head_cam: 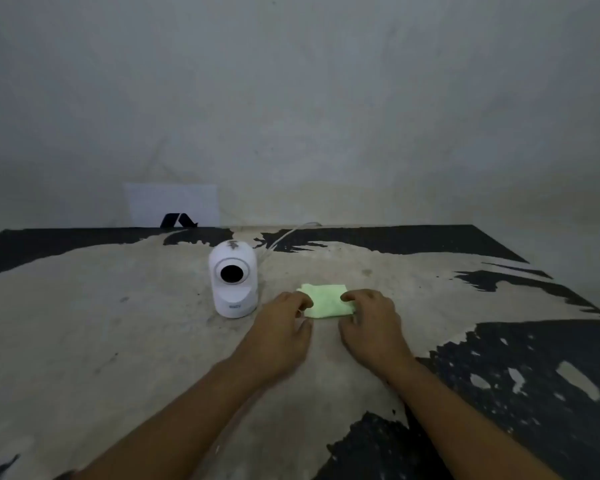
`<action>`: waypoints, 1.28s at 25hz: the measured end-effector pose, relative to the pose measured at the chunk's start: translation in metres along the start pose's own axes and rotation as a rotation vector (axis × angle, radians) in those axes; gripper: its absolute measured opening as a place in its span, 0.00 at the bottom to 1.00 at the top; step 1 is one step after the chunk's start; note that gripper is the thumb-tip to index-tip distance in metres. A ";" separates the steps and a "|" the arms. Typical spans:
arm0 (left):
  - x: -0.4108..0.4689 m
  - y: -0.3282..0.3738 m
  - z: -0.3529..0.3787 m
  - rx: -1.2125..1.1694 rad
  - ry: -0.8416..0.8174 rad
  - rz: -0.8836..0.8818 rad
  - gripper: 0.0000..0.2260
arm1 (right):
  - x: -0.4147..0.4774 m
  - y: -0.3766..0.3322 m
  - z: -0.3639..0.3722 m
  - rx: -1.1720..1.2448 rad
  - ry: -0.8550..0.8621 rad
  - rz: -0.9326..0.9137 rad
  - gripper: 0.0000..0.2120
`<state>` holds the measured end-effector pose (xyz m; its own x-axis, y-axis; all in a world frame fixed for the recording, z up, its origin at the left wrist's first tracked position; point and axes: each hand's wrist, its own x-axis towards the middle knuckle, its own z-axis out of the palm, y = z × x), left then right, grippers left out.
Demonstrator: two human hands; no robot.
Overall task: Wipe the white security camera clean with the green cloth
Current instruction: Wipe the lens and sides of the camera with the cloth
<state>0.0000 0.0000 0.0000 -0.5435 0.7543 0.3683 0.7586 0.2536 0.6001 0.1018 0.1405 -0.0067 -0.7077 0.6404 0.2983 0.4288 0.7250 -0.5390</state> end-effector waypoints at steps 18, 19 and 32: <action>0.008 0.009 -0.005 -0.230 0.270 -0.080 0.04 | -0.005 -0.025 -0.009 0.512 0.076 -0.140 0.05; 0.005 0.010 -0.011 -0.273 0.285 -0.098 0.03 | -0.006 -0.031 -0.010 0.541 0.037 -0.150 0.07; -0.023 -0.046 -0.075 -0.311 0.569 -0.195 0.15 | 0.016 -0.072 0.008 0.892 0.047 0.368 0.04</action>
<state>-0.0494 -0.0741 0.0175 -0.8290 0.2547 0.4979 0.5350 0.1021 0.8387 0.0551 0.0963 0.0306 -0.5826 0.8127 0.0125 0.0214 0.0307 -0.9993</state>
